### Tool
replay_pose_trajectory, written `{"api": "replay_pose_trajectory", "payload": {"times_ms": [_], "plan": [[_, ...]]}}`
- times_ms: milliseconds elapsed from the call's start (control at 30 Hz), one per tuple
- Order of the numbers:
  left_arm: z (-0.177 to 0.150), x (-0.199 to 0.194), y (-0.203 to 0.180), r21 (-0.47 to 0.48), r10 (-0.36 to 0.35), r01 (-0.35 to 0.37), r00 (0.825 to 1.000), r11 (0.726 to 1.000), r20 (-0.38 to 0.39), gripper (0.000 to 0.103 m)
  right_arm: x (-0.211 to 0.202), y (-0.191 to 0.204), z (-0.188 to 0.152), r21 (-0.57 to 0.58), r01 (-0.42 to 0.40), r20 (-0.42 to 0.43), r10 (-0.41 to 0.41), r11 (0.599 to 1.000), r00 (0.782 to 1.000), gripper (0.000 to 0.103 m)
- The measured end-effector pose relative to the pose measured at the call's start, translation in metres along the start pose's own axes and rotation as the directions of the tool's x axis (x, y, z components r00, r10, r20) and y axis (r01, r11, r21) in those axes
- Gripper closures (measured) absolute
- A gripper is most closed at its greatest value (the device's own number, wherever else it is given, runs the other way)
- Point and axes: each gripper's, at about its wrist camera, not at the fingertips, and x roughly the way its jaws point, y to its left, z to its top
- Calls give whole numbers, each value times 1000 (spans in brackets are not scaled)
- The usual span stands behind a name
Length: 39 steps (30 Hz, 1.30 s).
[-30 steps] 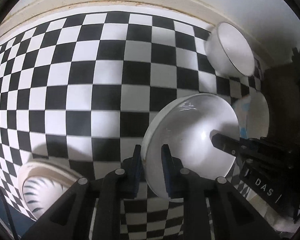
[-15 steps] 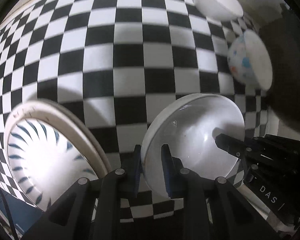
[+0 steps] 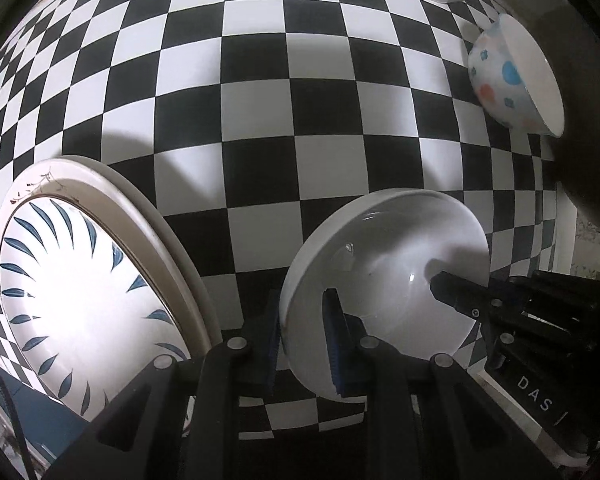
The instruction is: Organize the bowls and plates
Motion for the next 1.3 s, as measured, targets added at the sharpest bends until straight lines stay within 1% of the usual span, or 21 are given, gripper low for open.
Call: {"api": "replay_pose_trajectory", "payload": {"times_ms": [133,167,267,367,400,433,467,500,533,633,733,867,900,933,1000,1067,1167,1200,1233,1267,1300], "plan": [[-3,3,-9,-3,14,-14,1000,1000,-2,84,2,-1,1,-4,-3,-7,3,1000,1000,93],[-4,0,-7,-7,34,-34,999,999,5,84,1,-1,2,-1,-7,-12,7,1000,1000,93],[-13,-24,-8,-26,88,-87,993,996,75,83,-8,1,5,-14,10,-6,-10,1000,1000,90],[-18,-54,-14,-27,110,-107,981,994,158,83,-33,-3,4,-26,35,42,-34,999,999,79],[-17,-63,-17,-25,101,-98,978,995,182,83,-42,-6,3,-27,46,63,-44,999,997,77],[-14,-71,-22,-19,85,-83,976,996,200,82,-55,-11,2,-24,82,99,-79,996,992,76],[-10,-77,-25,-11,66,-65,976,998,210,80,-65,-15,2,-10,111,130,-108,994,986,76],[-4,-80,-31,0,40,-41,976,999,215,75,-72,-20,3,7,124,151,-123,992,981,76],[5,-81,-38,14,14,-17,976,1000,215,74,-81,-28,4,39,131,181,-136,991,974,76],[37,-79,-59,38,-67,61,978,997,196,74,-93,-52,10,127,146,230,-173,981,958,76],[71,-72,-85,71,-134,124,978,990,163,74,-95,-70,13,203,128,250,-178,971,952,76],[116,-56,-108,100,-159,149,981,984,109,74,-97,-86,12,303,136,287,-226,943,931,76],[128,-49,-115,100,-163,153,982,983,92,74,-101,-93,11,331,127,301,-232,935,925,76],[135,-44,-118,100,-167,159,983,982,80,74,-110,-114,11,368,112,317,-238,923,918,76],[148,-32,-126,104,-162,157,986,982,44,74,-114,-125,8,433,58,354,-228,900,907,76],[158,-20,-134,108,-156,154,988,982,13,74,-120,-138,5,498,10,392,-236,867,889,76],[168,-8,-141,118,-133,133,991,984,-10,74,-122,-146,-4,574,-96,460,-223,813,859,76],[170,-5,-143,125,-125,125,992,984,-13,74,-125,-144,-7,585,-121,479,-221,802,850,76],[172,-3,-145,130,-117,118,993,984,-14,74,-126,-145,-11,595,-171,512,-207,785,834,76],[173,-2,-147,135,-98,99,995,986,-19,74,-125,-148,-16,617,-229,537,-190,753,822,76],[174,-1,-149,146,-86,87,996,985,-16,74,-124,-151,-19,634,-271,548,-173,724,818,76]]}}
